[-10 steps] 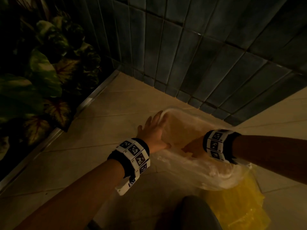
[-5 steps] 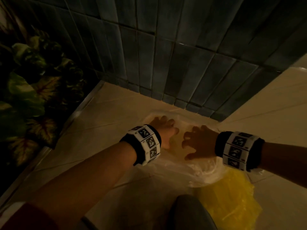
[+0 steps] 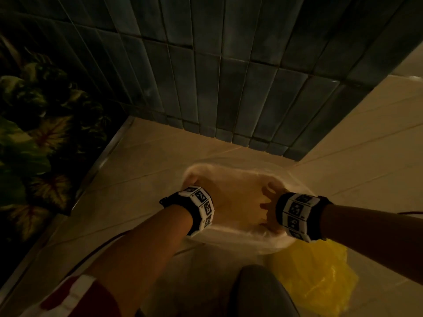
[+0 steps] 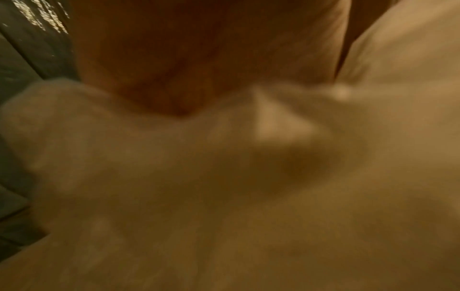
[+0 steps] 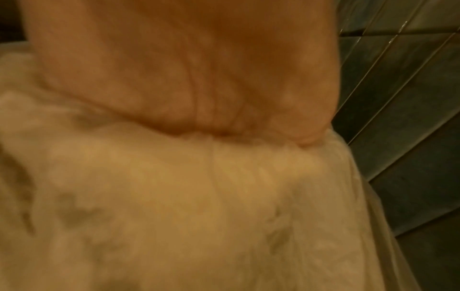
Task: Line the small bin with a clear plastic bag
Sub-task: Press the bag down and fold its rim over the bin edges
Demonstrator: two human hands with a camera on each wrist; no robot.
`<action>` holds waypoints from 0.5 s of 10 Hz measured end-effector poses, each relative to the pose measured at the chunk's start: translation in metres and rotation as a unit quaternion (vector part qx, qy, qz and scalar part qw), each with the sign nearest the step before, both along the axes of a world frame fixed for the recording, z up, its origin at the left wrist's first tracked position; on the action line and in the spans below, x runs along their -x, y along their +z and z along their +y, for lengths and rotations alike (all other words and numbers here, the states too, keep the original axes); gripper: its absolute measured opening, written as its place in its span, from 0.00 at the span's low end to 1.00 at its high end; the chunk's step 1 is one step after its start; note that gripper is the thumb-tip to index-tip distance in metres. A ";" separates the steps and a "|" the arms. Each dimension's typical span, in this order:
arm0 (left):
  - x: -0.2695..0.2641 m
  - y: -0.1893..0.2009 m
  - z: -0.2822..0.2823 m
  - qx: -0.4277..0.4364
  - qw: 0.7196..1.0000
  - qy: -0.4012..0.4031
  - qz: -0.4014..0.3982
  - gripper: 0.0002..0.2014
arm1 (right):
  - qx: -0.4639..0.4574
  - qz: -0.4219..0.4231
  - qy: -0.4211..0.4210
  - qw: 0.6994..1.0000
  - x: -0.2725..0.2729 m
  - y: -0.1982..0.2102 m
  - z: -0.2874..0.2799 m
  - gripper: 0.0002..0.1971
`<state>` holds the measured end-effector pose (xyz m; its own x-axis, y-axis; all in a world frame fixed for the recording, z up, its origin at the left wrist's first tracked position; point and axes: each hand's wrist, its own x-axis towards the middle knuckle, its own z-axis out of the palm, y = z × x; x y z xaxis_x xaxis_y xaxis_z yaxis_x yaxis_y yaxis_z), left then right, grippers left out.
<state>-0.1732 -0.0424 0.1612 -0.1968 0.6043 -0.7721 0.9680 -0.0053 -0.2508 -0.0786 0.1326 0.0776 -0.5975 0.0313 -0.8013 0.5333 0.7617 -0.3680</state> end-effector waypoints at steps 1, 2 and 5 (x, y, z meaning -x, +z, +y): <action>0.004 -0.009 0.008 0.056 0.998 -0.038 -0.019 0.18 | -0.222 -0.110 0.263 0.932 -0.004 0.027 -0.013 0.35; 0.019 -0.048 0.024 0.019 0.994 0.056 -0.096 0.14 | -0.222 -0.083 0.278 0.931 0.010 0.050 -0.031 0.24; 0.003 -0.031 -0.001 0.035 0.999 0.016 -0.015 0.22 | -0.276 -0.136 0.297 0.904 -0.021 0.022 -0.011 0.40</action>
